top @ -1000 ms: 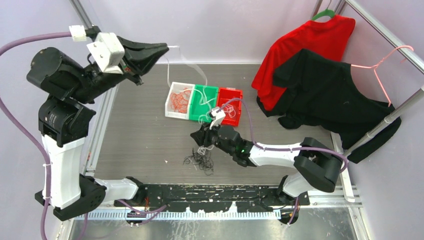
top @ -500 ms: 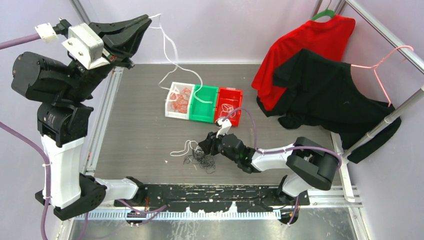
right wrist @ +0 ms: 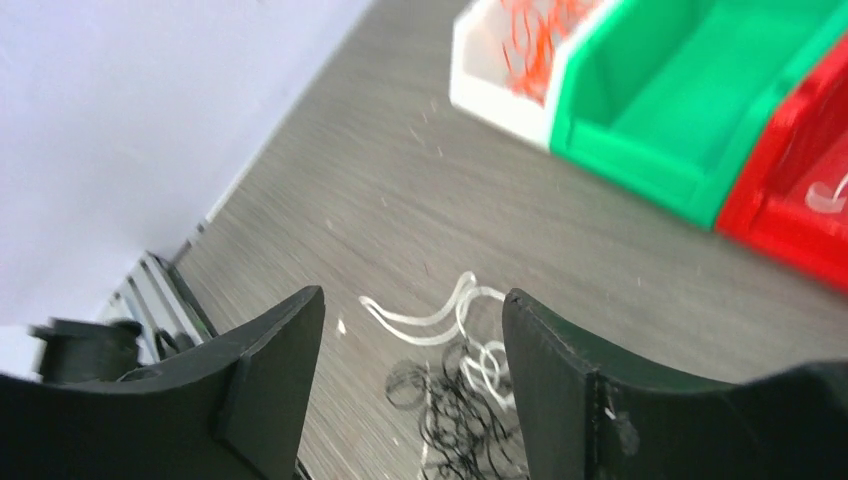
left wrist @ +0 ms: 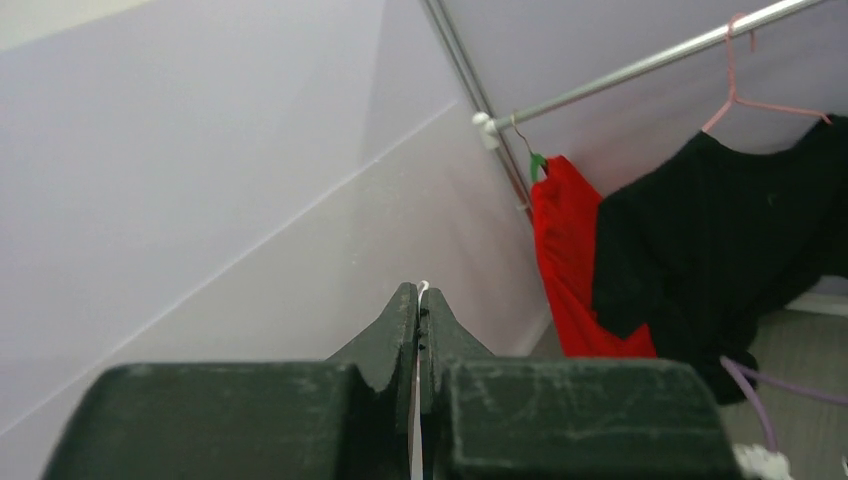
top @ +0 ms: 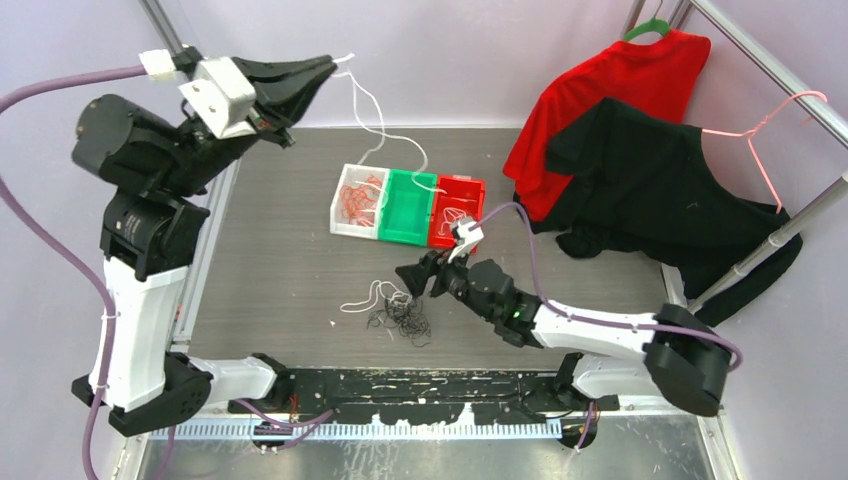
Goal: Untangle the cables
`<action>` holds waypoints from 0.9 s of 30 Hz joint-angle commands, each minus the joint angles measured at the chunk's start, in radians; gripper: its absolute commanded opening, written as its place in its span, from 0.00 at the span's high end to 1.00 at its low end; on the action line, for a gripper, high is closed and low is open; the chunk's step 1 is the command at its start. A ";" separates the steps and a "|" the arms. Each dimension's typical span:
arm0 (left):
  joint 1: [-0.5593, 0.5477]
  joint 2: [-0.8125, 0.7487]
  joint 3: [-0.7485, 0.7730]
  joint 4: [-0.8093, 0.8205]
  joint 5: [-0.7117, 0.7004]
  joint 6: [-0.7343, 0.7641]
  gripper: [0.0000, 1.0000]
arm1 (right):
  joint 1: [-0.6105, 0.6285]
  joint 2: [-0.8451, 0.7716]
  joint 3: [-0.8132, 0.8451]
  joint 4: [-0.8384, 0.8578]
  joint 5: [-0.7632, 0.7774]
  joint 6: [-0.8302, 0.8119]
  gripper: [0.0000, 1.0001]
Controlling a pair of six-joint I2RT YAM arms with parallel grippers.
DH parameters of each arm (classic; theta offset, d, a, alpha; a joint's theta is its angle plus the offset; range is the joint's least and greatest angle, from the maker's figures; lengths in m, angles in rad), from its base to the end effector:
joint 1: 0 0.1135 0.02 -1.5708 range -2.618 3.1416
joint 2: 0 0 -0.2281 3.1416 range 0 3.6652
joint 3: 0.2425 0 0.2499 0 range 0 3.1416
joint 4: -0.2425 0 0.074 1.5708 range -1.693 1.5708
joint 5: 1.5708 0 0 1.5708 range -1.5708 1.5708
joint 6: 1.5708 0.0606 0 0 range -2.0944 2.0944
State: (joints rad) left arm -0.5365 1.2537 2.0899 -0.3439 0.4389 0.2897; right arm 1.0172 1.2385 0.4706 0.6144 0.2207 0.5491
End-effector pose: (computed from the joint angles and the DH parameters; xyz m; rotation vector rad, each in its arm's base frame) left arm 0.1420 -0.1144 0.6114 0.7935 0.8185 -0.4562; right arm 0.1655 0.2426 0.1834 -0.2527 1.8018 0.9531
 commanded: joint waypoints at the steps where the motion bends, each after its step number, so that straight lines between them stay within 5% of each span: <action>1: -0.006 -0.020 -0.075 -0.032 0.107 -0.034 1.00 | -0.005 -0.142 0.133 -0.127 0.080 -0.098 0.28; 8: -0.060 -0.010 -0.228 -0.043 0.163 -0.046 1.00 | -0.055 -0.238 0.256 -0.241 0.238 -0.161 0.22; 15: -0.137 0.097 -0.281 0.046 0.075 -0.003 1.00 | -0.101 -0.258 0.282 -0.423 0.440 -0.165 0.24; 27: -0.162 0.360 -0.050 0.094 0.001 0.027 1.00 | -0.196 -0.447 0.068 -0.495 0.479 -0.108 0.24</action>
State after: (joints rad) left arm -0.6918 1.5986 1.9461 -0.3405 0.4732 0.2871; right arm 0.8410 0.8539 0.5613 0.1265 0.6727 0.4175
